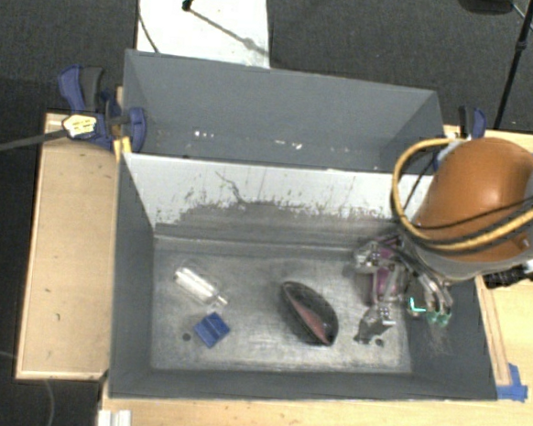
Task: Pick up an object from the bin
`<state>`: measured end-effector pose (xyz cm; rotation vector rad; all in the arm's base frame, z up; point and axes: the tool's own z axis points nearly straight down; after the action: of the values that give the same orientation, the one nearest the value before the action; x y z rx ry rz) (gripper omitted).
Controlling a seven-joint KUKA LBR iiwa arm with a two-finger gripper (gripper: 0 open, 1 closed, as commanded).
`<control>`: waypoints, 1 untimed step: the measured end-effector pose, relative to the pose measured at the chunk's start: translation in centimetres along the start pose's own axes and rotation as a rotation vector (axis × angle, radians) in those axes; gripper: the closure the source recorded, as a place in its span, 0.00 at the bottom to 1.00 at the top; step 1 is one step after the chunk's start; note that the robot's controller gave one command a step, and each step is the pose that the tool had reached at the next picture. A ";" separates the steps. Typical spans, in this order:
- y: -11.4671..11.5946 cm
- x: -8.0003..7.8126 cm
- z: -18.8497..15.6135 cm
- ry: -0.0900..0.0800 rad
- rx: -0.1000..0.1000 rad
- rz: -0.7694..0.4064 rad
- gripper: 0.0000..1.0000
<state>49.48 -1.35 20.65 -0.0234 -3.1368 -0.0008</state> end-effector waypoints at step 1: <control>6.0 -0.3 13.8 -0.009 -0.002 0.117 0.00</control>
Offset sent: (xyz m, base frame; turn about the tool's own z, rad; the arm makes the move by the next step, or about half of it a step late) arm 0.0024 0.0582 -0.1365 0.1178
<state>49.84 4.66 6.90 -0.2070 -3.1391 -0.0033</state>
